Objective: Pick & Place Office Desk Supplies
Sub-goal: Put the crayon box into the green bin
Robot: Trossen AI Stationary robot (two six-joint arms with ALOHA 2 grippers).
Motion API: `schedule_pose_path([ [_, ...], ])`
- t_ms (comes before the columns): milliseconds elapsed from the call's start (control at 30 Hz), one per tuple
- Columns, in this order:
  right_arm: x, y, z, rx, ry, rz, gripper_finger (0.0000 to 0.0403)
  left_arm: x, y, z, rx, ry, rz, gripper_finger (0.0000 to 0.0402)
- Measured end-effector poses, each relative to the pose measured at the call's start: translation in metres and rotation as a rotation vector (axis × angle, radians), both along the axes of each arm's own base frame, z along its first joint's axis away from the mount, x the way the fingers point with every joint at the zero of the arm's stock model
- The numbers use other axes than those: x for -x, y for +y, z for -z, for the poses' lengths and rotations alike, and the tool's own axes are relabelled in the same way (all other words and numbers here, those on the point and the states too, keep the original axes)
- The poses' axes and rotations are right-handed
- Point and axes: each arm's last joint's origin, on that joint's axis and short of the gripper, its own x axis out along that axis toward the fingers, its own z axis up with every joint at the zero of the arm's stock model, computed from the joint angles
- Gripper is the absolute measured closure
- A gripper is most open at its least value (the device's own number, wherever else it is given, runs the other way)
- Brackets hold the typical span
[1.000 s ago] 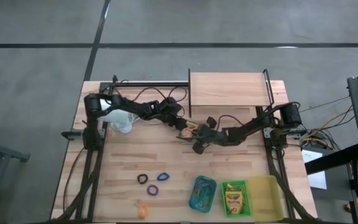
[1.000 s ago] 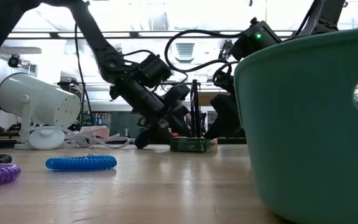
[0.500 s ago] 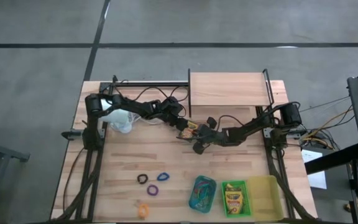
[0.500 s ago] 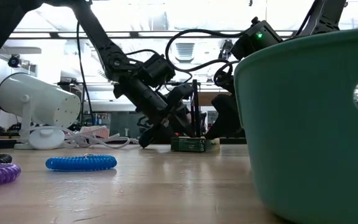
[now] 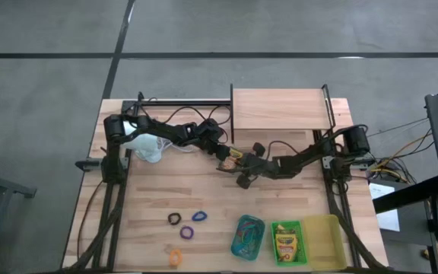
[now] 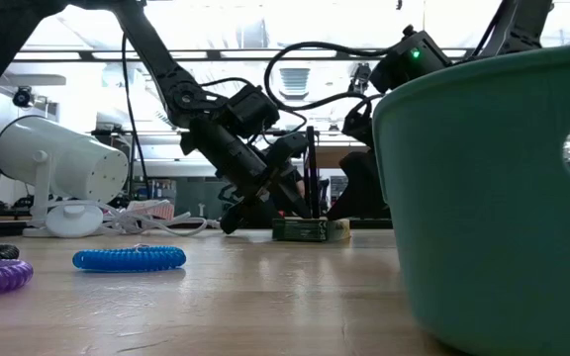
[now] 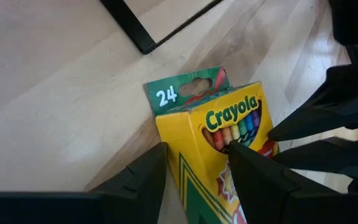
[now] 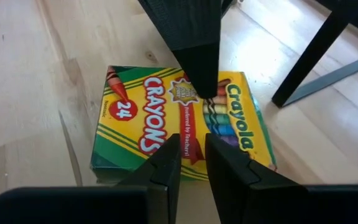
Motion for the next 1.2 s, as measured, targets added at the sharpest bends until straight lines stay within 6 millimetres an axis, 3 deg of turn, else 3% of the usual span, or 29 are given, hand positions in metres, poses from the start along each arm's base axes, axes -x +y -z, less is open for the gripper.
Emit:
schedule_pose_path([
  [467,0.0,0.005,-0.012,0.018,-0.039,-0.02,0.0335,0.001,-0.001,0.001,0.004,0.022,-0.002,0.0229],
  [933,0.003,0.017,-0.012,0.002,-0.019,-0.037,0.0335,0.002,-0.001,0.001,0.003,0.026,-0.008,0.0229],
  [1200,0.002,0.014,0.001,0.043,0.019,0.012,0.0335,0.002,-0.001,0.002,0.002,0.026,-0.009,0.0229],
])
